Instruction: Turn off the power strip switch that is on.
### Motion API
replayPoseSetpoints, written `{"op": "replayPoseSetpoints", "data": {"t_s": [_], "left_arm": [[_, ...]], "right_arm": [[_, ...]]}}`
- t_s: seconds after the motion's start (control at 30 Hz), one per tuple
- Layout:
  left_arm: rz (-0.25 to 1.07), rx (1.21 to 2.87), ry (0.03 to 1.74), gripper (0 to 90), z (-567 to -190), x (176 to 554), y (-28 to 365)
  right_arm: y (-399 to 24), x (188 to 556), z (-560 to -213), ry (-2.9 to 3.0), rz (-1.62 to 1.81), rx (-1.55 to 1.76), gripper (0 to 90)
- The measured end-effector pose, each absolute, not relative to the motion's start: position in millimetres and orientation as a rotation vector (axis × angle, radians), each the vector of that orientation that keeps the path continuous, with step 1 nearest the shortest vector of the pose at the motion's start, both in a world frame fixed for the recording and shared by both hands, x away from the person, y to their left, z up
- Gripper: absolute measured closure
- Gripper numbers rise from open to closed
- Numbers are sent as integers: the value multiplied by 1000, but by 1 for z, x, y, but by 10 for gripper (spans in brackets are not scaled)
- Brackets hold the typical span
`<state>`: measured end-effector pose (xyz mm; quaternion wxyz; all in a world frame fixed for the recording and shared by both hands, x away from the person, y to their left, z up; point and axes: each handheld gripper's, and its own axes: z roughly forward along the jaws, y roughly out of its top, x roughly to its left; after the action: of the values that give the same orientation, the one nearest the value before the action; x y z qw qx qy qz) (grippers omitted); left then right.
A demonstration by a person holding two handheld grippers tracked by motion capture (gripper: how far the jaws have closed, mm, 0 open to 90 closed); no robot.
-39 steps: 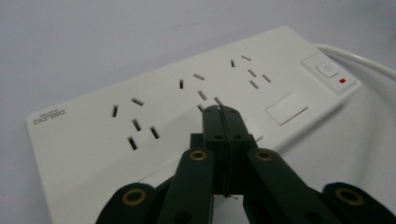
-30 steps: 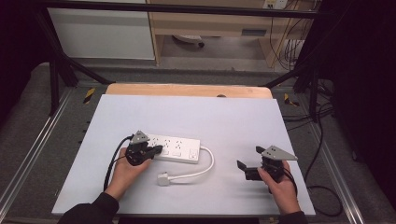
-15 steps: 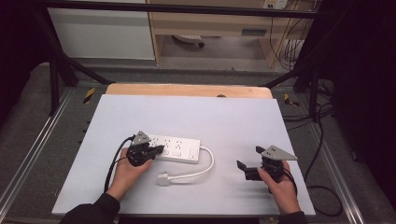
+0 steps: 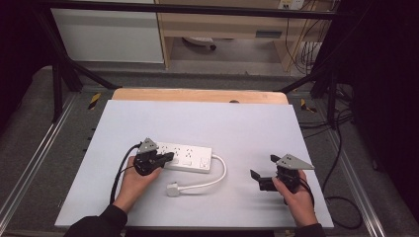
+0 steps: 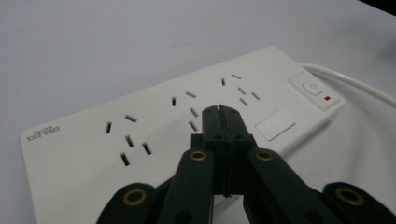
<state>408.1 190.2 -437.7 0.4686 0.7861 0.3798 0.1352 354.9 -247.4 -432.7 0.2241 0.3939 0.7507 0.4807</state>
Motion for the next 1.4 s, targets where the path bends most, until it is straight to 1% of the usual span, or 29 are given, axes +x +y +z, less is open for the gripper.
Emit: {"op": "replayPoseSetpoints", "data": {"t_s": [0.27, 0.37, 0.43, 0.6, 0.77, 0.83, 0.9, 0.97, 1.13, 1.23, 1.27, 1.33, 1.4], "left_arm": [[330, 1894, 910, 894, -435, 407, 192], [331, 1896, 900, 853, -435, 406, 191], [343, 1887, 902, 808, -435, 405, 190], [336, 1881, 889, 747, -434, 404, 189], [347, 1853, 884, 659, -432, 404, 189], [353, 1848, 885, 600, -431, 404, 189], [352, 1841, 884, 562, -431, 404, 189], [373, 1832, 885, 493, -430, 403, 189], [378, 1832, 878, 431, -427, 403, 188], [381, 1823, 882, 378, -426, 402, 187], [384, 1821, 890, 347, -425, 402, 187], [406, 1810, 903, 240, -423, 401, 187], [405, 1795, 895, 230, -421, 400, 187]], "right_arm": [[-247, 355, -433, 2073, 1324, 1087, 34], [-247, 355, -433, 2073, 1325, 1087, 34], [-247, 355, -433, 2074, 1323, 1085, 34], [-247, 355, -433, 2074, 1323, 1086, 34], [-247, 355, -433, 2074, 1324, 1088, 34], [-247, 355, -433, 2074, 1321, 1086, 34], [-247, 355, -433, 2075, 1324, 1086, 34], [-247, 355, -433, 2075, 1324, 1087, 34], [-247, 355, -433, 2075, 1324, 1086, 34], [-247, 355, -433, 2074, 1325, 1087, 34], [-247, 355, -433, 2074, 1325, 1087, 34], [-247, 355, -433, 2074, 1326, 1088, 33], [-247, 355, -433, 2075, 1325, 1087, 33]]}}
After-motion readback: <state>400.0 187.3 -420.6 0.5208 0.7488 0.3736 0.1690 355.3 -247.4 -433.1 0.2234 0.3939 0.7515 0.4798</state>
